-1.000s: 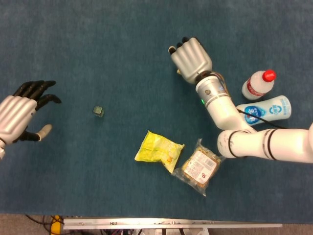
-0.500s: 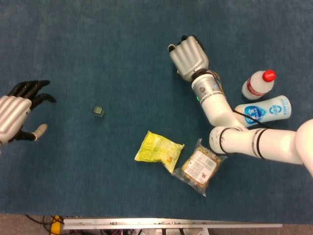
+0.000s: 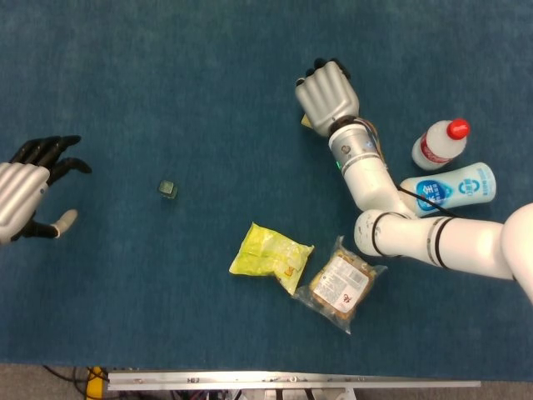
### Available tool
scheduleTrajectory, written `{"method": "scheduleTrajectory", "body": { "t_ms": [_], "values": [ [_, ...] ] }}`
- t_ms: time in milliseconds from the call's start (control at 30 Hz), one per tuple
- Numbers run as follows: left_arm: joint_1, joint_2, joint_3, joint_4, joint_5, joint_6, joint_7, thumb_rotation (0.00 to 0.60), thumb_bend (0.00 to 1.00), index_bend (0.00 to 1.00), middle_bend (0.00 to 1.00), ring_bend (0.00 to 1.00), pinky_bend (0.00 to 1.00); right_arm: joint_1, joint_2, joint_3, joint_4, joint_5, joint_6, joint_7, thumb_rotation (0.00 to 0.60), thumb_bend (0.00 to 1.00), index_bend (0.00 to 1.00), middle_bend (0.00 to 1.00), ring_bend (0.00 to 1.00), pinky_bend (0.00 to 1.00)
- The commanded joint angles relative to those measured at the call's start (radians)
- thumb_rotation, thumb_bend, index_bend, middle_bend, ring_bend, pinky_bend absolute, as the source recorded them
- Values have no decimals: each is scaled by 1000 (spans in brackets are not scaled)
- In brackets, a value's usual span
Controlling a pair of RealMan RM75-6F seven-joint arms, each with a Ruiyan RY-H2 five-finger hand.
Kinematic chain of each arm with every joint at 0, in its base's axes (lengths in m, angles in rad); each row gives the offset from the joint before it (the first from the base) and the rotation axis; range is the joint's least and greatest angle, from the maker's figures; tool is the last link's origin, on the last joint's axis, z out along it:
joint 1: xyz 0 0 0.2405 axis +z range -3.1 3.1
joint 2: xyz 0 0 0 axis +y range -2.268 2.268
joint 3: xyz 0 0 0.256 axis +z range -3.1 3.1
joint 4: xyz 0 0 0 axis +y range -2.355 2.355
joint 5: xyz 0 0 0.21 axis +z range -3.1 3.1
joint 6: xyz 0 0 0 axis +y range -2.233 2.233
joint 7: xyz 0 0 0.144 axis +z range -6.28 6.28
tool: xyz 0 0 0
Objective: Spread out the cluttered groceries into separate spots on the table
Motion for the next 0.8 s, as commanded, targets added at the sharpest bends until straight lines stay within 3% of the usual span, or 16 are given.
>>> {"method": "scheduleTrajectory", "body": {
  "t_ms": [33, 200, 800],
  "values": [
    [0, 0, 1, 1, 1, -1, -1, 600, 358, 252, 46, 0, 44, -4, -5, 2, 6, -12, -2, 11, 600, 87, 354, 324, 200, 400],
    [2, 3, 1, 3, 1, -2, -8, 600, 358, 252, 46, 0, 44, -6, -24, 5, 32, -28, -10, 20, 600, 6, 363, 324, 200, 400],
    [16, 15, -1, 8, -6, 7, -22, 600, 358, 251, 45, 0, 44, 6, -92, 41, 152, -8, -49, 2, 600, 9, 363, 324, 200, 400]
  ]
}}
